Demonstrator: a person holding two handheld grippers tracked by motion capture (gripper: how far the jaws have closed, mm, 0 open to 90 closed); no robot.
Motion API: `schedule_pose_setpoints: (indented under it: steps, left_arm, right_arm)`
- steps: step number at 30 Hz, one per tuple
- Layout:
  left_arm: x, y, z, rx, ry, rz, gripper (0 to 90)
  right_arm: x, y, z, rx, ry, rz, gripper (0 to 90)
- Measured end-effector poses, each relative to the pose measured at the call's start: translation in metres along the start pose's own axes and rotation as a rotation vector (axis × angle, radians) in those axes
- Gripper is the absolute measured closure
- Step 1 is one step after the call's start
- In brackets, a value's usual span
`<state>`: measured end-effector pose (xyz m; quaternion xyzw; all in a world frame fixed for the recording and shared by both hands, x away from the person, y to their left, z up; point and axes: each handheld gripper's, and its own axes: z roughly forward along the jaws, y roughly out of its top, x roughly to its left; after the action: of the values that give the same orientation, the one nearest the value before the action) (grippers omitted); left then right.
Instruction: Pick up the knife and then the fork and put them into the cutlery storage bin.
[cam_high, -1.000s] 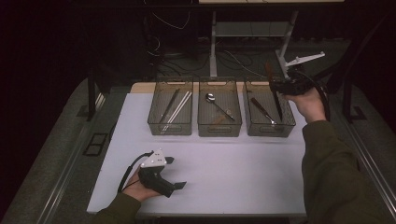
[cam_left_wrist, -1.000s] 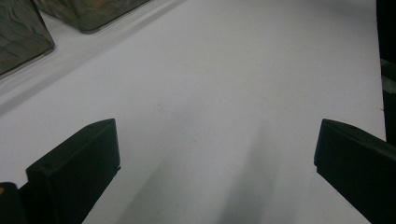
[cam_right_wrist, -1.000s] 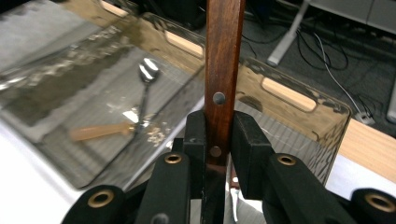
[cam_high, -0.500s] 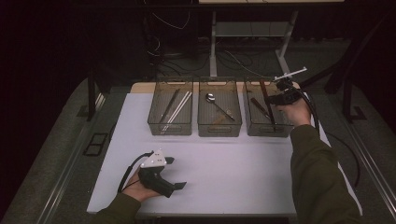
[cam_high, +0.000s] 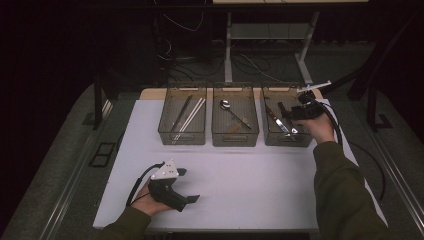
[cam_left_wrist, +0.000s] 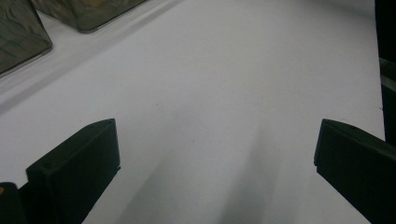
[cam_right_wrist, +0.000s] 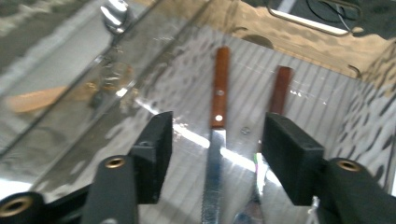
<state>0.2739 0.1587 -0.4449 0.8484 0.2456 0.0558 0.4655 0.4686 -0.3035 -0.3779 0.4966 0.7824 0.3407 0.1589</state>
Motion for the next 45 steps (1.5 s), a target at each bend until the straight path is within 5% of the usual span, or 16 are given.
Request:
schedule_pose_setpoints:
  steps: [15, 29, 45]
  left_arm:
    - [0.002, -0.001, -0.003, 0.008, 0.015, 0.007, 0.0]
    - [0.002, -0.001, -0.005, 0.007, 0.020, 0.010, 0.0]
    - [0.003, 0.000, -0.006, -0.001, 0.026, 0.007, 0.0]
  right_arm:
    - [0.034, -0.035, -0.029, -0.128, 0.126, -0.064, 20.0]
    - [0.075, -0.085, -0.055, -0.191, 0.176, -0.164, 17.2]
    - [0.092, -0.148, -0.066, -0.231, 0.210, -0.131, 17.2]
